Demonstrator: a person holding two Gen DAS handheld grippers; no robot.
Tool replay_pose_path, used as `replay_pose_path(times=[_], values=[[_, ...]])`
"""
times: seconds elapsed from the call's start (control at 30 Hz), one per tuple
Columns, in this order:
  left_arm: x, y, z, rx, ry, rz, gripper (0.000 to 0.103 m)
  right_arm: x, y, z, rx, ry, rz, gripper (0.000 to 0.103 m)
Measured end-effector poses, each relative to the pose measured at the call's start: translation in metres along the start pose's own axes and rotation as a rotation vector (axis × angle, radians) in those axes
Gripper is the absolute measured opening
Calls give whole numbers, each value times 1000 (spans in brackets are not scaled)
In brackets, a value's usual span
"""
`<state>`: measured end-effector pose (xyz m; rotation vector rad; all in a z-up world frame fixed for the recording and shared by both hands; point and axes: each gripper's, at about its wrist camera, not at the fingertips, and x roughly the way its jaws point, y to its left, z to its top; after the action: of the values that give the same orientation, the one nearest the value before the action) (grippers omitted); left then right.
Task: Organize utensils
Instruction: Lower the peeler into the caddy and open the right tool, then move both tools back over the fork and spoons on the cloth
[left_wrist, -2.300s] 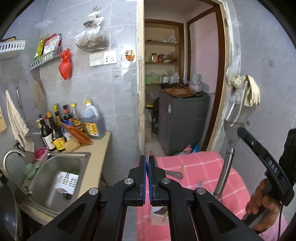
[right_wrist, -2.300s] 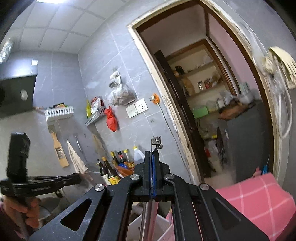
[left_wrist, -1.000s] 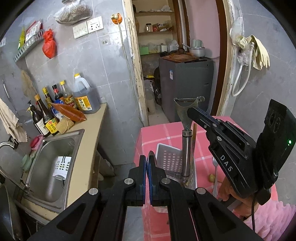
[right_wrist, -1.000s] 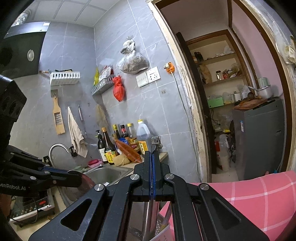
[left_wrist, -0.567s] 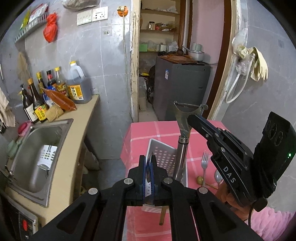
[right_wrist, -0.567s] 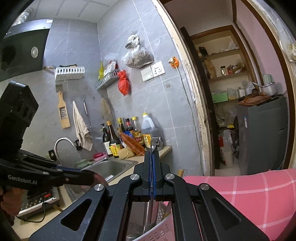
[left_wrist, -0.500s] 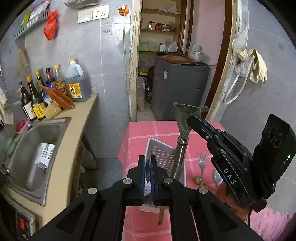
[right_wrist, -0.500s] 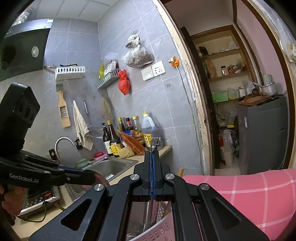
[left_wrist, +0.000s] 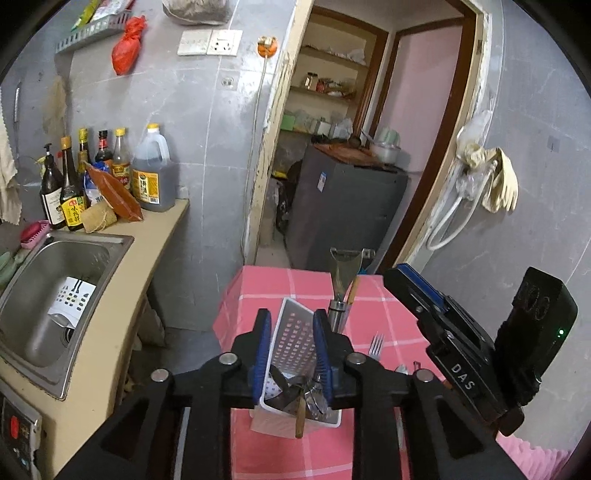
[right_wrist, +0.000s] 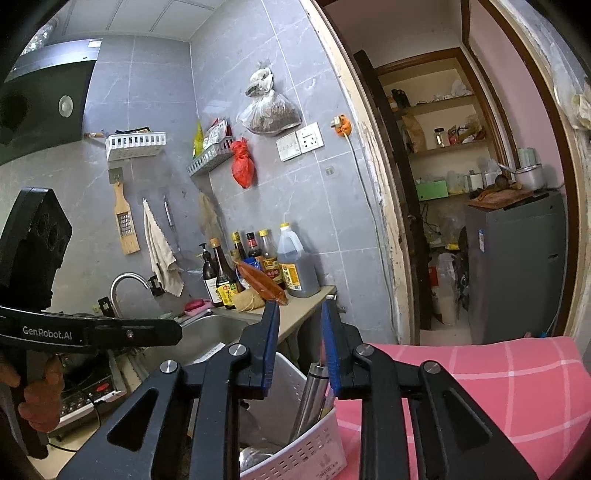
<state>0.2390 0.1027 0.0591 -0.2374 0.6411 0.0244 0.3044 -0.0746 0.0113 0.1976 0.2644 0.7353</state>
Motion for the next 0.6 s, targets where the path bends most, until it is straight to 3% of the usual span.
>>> replay_pose_path(times=[0.1, 0.2, 0.37, 0.6], values=[[-5, 1, 0, -7, -12, 5, 26, -9, 3, 4, -13, 1, -17, 21], [-10, 0, -2, -13, -23, 7, 31, -20, 4, 7, -18, -6, -40, 33], [-22, -7, -6, -8, -76, 4, 51, -51, 1, 14, -5, -37, -110, 42], [-37, -34, -17, 22, -162, -9, 71, -106, -8, 31, -10, -79, -235, 69]])
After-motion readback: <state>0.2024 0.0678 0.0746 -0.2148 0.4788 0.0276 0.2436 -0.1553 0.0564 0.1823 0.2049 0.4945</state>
